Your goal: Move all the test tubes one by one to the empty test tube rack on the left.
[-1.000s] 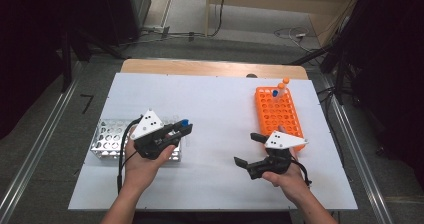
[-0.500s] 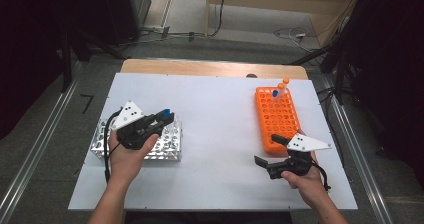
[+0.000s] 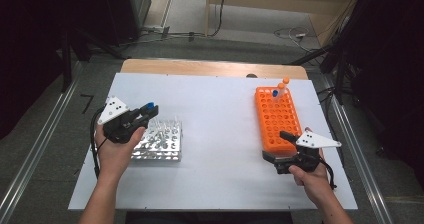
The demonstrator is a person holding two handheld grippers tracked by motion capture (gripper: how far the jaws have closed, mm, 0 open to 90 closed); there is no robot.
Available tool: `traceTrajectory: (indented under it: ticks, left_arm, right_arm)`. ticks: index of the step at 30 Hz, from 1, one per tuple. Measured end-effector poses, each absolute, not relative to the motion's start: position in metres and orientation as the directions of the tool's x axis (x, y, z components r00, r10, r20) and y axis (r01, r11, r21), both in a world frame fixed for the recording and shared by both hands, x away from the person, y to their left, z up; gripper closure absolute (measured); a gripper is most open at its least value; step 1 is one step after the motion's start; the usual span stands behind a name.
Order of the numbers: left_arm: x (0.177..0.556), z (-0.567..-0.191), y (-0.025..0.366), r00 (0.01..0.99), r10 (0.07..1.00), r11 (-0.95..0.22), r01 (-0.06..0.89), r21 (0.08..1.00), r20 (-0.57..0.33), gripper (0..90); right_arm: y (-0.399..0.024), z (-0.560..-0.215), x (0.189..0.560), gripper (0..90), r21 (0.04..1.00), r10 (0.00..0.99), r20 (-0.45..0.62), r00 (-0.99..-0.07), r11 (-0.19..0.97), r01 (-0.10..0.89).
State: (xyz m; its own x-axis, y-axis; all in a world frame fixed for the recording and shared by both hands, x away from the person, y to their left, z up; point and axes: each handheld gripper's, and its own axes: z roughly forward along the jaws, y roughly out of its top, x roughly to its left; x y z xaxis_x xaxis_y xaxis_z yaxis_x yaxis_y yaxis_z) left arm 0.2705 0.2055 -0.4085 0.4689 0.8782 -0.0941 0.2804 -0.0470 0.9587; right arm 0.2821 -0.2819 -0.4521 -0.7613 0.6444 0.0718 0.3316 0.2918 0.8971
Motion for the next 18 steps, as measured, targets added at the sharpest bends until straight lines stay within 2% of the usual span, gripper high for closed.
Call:
traceTrajectory:
  ticks: [9, 18]
  left_arm:
    - [0.283, -0.419, 0.203, 0.434, 0.896, -0.032, 0.281, 0.959, -0.098, 76.9]
    - [0.289, -0.431, 0.197, 0.432, 0.897, -0.072, 0.346, 0.936, -0.091, 76.9]
  right_arm:
    - [-0.286, -0.453, 0.283, 0.9, 0.899, 0.653, 0.076, -0.753, 0.282, 0.335]
    - [-0.288, -0.453, 0.284, 0.9, 0.9, 0.658, 0.076, -0.749, 0.278, 0.336]
